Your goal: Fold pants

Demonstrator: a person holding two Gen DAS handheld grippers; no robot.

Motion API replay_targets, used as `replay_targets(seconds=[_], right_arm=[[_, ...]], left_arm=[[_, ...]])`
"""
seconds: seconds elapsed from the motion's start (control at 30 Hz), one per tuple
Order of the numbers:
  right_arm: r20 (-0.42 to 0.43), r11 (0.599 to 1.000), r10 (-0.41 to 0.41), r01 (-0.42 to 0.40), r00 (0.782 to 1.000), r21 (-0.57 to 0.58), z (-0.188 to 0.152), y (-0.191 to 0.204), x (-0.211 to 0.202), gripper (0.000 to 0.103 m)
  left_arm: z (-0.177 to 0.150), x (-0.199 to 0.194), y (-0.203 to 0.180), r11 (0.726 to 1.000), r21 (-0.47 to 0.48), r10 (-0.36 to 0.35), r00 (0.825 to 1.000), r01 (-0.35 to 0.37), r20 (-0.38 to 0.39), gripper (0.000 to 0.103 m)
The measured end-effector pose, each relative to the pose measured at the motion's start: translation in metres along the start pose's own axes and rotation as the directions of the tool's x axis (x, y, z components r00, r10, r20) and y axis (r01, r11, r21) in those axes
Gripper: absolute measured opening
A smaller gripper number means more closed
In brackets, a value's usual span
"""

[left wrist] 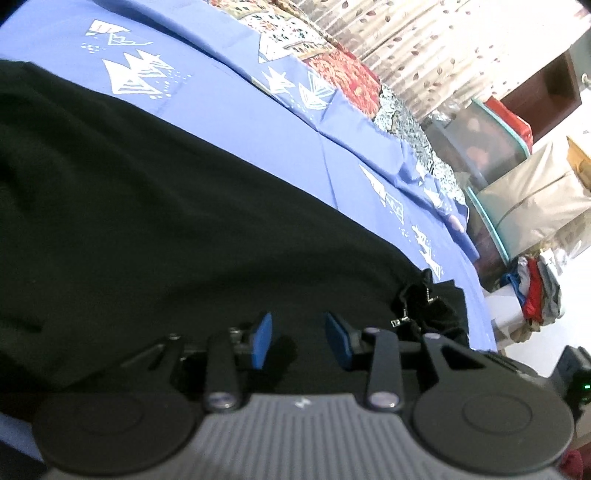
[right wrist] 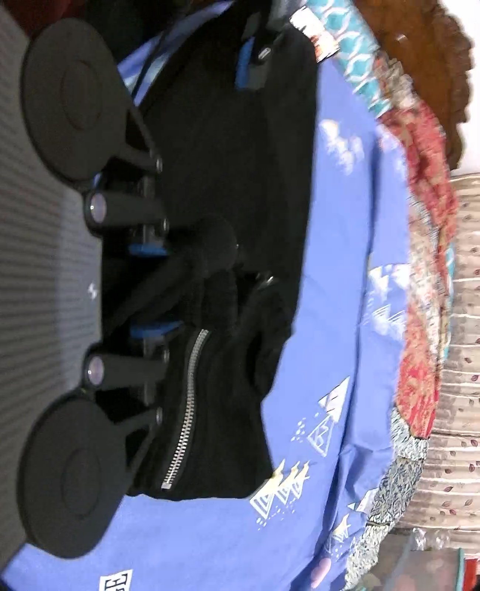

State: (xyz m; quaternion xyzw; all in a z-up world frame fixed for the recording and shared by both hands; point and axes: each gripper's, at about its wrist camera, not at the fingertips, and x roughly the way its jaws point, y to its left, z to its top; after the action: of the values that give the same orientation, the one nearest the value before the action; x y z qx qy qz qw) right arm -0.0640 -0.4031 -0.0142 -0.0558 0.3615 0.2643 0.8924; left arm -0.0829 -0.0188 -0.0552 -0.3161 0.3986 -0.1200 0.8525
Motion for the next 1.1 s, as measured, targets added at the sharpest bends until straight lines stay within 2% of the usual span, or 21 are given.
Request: replay_targets(seconds=[0.07, 0.13, 0.23, 0.33, 0.43, 0.5, 0.57, 0.67, 0.77, 0.83, 0.9, 0.97, 1.1], right_arm=[[0.039, 0.999, 0.053, -0.053, 0.998, 0.011, 0.001, -0.001, -0.008, 0.058], [0.063, 0.997, 0.069, -0.071, 0.996, 0.016, 0.005, -0.001, -0.011, 0.058], [0.114, 0.988, 0.102, -0.113, 0.988, 0.102, 0.020, -0.007, -0.005, 0.058], [0.131, 0.968, 0.104, -0.130, 0.986, 0.214, 0.029, -0.015, 0.008, 0.048], [0.052, 0.953, 0.093, -0.104, 0.994, 0.284, 0.027, -0.021, 0.035, 0.044], [-0.084, 0.942, 0.077, -0.045, 0.993, 0.333, 0.017, -0.022, 0.066, 0.044], [-0.077, 0.948, 0.062, -0.035, 0.995, 0.316, 0.014, -0.017, 0.069, 0.046], [-0.049, 0.961, 0.045, -0.029, 0.998, 0.275, 0.025, -0.009, 0.056, 0.046], [0.036, 0.967, 0.034, -0.042, 0.999, 0.252, 0.037, -0.005, 0.037, 0.046], [0.088, 0.969, 0.045, -0.065, 0.995, 0.237, 0.046, -0.001, 0.028, 0.046], [0.115, 0.970, 0.069, -0.094, 0.991, 0.225, 0.056, 0.007, 0.026, 0.046], [0.120, 0.969, 0.095, -0.120, 0.988, 0.215, 0.060, 0.018, 0.030, 0.046], [0.089, 0.956, 0.178, -0.194, 0.980, 0.221, 0.067, 0.044, 0.050, 0.046]], left_arm=[[-0.002, -0.002, -0.001, 1.000, 0.000, -0.003, 1.000, 0.003, 0.007, 0.034], [-0.001, -0.004, -0.001, 1.000, 0.002, -0.011, 1.000, 0.011, 0.011, 0.035], [-0.001, -0.011, -0.004, 0.999, 0.028, -0.028, 0.999, 0.027, 0.025, 0.035], [-0.002, -0.022, -0.010, 0.998, 0.058, -0.042, 0.998, 0.039, 0.051, 0.036], [-0.004, -0.041, -0.005, 0.997, 0.064, -0.055, 0.995, 0.049, 0.089, 0.038], [-0.006, -0.057, 0.002, 0.998, 0.052, -0.051, 0.991, 0.045, 0.121, 0.039], [-0.006, -0.074, 0.014, 1.000, 0.019, -0.026, 0.986, 0.023, 0.162, 0.041], [-0.005, -0.108, 0.037, 0.998, -0.047, 0.041, 0.969, -0.031, 0.243, 0.048], [0.001, -0.148, 0.062, 0.986, -0.122, 0.146, 0.926, -0.110, 0.347, 0.056], [0.005, -0.171, 0.082, 0.974, -0.186, 0.194, 0.898, -0.129, 0.395, 0.059], [0.006, -0.184, 0.099, 0.960, -0.239, 0.236, 0.877, -0.145, 0.419, 0.062], [0.004, -0.186, 0.109, 0.952, -0.269, 0.253, 0.871, -0.146, 0.421, 0.069], [-0.001, -0.173, 0.126, 0.943, -0.309, 0.247, 0.887, -0.127, 0.391, 0.077]])
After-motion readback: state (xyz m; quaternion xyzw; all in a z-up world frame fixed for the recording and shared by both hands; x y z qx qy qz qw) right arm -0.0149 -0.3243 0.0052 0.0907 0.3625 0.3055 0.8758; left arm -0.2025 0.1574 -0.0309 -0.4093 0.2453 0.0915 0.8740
